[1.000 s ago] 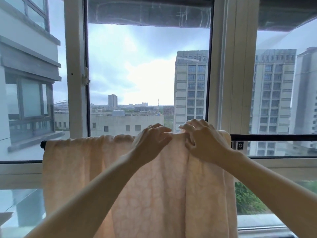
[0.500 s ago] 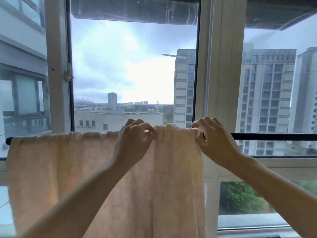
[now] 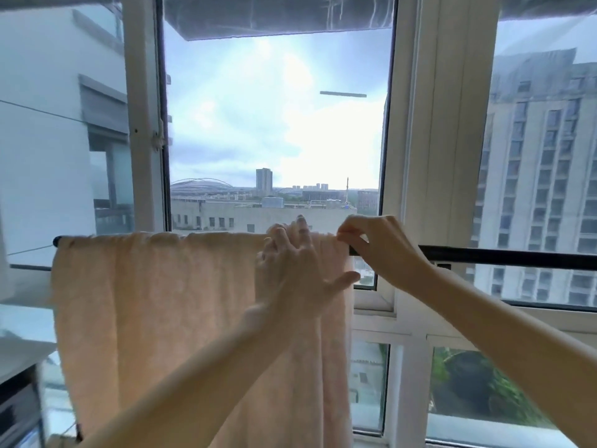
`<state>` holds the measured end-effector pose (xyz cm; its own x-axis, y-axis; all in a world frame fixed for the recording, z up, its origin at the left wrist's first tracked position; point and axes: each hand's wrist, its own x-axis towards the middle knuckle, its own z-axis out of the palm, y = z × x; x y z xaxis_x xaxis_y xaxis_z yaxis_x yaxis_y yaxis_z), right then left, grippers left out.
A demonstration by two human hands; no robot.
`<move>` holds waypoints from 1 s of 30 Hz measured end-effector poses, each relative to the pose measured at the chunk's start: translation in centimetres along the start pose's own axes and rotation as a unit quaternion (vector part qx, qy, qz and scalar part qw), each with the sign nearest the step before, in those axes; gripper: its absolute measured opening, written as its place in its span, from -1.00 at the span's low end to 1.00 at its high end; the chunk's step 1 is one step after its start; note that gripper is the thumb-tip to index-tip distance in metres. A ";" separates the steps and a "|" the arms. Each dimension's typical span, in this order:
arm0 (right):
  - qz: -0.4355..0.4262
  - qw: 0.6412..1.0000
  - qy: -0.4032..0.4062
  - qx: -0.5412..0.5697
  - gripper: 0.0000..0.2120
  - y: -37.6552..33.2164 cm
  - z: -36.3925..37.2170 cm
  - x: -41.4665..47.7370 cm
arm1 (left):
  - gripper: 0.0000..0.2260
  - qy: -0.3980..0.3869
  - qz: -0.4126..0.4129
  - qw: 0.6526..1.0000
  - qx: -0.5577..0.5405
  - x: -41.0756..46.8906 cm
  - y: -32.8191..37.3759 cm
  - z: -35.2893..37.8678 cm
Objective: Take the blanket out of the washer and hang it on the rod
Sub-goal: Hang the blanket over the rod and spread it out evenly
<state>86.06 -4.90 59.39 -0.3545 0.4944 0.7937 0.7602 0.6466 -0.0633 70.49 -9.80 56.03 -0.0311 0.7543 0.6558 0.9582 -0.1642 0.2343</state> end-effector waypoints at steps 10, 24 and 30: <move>0.031 0.996 -0.050 0.062 -0.77 1.0 0.0 0.8 | -0.66 0.069 0.073 0.993 0.069 1.9 0.0 0.4; -0.014 0.993 -0.112 0.026 -0.79 -2.0 2.1 5.6 | -0.70 -0.157 -0.096 0.905 -0.384 6.3 -7.4 -4.7; 0.003 0.989 -0.140 0.042 -0.80 -3.5 2.6 9.2 | -0.91 -0.179 -0.146 0.855 -0.464 7.3 -9.2 -4.9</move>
<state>78.73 -1.12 65.35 -0.4952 0.6328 0.5953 0.7197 0.6826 -0.1268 60.03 -5.88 62.24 0.0176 0.9684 0.2487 0.2814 -0.2434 0.9282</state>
